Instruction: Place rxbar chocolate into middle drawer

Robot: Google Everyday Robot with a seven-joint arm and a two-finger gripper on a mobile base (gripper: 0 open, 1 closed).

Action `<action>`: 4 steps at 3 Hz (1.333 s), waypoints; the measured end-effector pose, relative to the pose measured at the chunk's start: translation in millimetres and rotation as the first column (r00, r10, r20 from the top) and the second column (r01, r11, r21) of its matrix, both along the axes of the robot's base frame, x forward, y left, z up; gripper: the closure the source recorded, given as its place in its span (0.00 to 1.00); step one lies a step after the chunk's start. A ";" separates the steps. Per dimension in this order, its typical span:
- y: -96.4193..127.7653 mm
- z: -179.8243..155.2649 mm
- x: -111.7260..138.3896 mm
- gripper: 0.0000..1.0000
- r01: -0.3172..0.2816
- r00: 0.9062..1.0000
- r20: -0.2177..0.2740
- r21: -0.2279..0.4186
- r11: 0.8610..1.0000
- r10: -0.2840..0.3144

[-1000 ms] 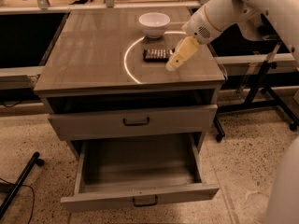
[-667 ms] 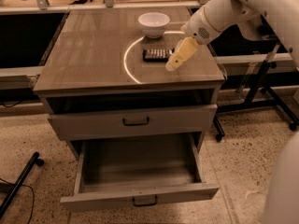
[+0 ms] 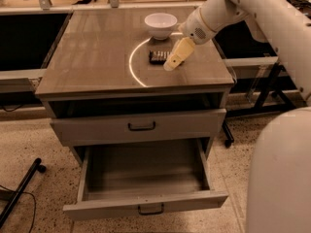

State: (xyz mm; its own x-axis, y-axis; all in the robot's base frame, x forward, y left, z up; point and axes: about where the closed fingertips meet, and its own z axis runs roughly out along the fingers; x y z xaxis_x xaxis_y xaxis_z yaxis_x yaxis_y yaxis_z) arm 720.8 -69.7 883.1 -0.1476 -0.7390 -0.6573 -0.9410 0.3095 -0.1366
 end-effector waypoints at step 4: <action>26.6 -48.3 31.2 0.19 -0.011 0.996 -0.090 0.013 1.000 0.012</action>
Offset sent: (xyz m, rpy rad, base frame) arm 0.0341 0.0215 -0.0292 0.0021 0.0336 -0.0039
